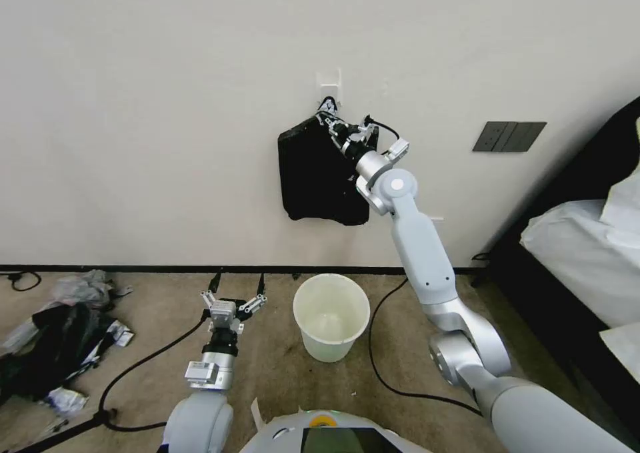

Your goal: Place a trash bag onto the trash bin.

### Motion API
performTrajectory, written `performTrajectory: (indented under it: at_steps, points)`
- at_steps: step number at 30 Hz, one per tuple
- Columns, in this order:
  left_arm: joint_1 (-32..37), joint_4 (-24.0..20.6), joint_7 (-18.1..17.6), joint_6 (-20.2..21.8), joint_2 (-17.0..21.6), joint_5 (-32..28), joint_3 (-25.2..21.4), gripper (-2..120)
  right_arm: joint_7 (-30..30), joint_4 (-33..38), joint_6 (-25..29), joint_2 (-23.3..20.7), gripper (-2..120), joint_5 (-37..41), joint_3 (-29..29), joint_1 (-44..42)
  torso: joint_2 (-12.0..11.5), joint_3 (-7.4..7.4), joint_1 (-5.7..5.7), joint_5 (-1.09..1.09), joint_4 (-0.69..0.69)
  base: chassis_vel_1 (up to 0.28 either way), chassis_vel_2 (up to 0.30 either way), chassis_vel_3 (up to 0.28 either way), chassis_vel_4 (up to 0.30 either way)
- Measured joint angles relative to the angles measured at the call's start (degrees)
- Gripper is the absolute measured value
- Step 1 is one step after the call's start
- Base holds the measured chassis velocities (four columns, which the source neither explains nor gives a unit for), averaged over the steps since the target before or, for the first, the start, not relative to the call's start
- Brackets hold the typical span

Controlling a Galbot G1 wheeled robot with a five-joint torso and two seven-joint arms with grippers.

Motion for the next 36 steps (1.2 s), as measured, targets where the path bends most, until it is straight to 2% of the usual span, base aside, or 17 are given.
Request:
performTrajectory:
  at_steps: [9,10,14,36]
  points:
    - [0.0,0.0,0.0,0.0,0.0,0.0,0.2,100,0.2,6.2,0.4,-1.5,0,-1.7,-1.1,-4.1,0.0,0.0,0.0,0.0,0.01,0.0,0.0,0.0,0.0]
    - [0.0,0.0,0.0,0.0,0.0,0.0,0.3,100,0.3,10.3,0.7,-2.9,0,-2.8,-2.1,-7.2,0.0,0.0,0.0,0.0,0.0,0.0,0.0,0.0,0.0]
    - [0.0,0.0,0.0,0.0,0.0,0.0,0.4,100,0.3,13.2,0.7,-4.2,0,-4.3,-2.8,-10.5,0.0,0.0,0.0,0.0,0.0,0.0,0.0,0.0,0.0]
    - [-0.5,-0.6,0.0,0.0,0.4,0.0,0.8,100,0.1,24.1,2.0,-7.9,0,-13.6,-3.4,-28.0,0.0,0.0,0.0,0.0,0.0,0.0,0.0,0.0,0.0]
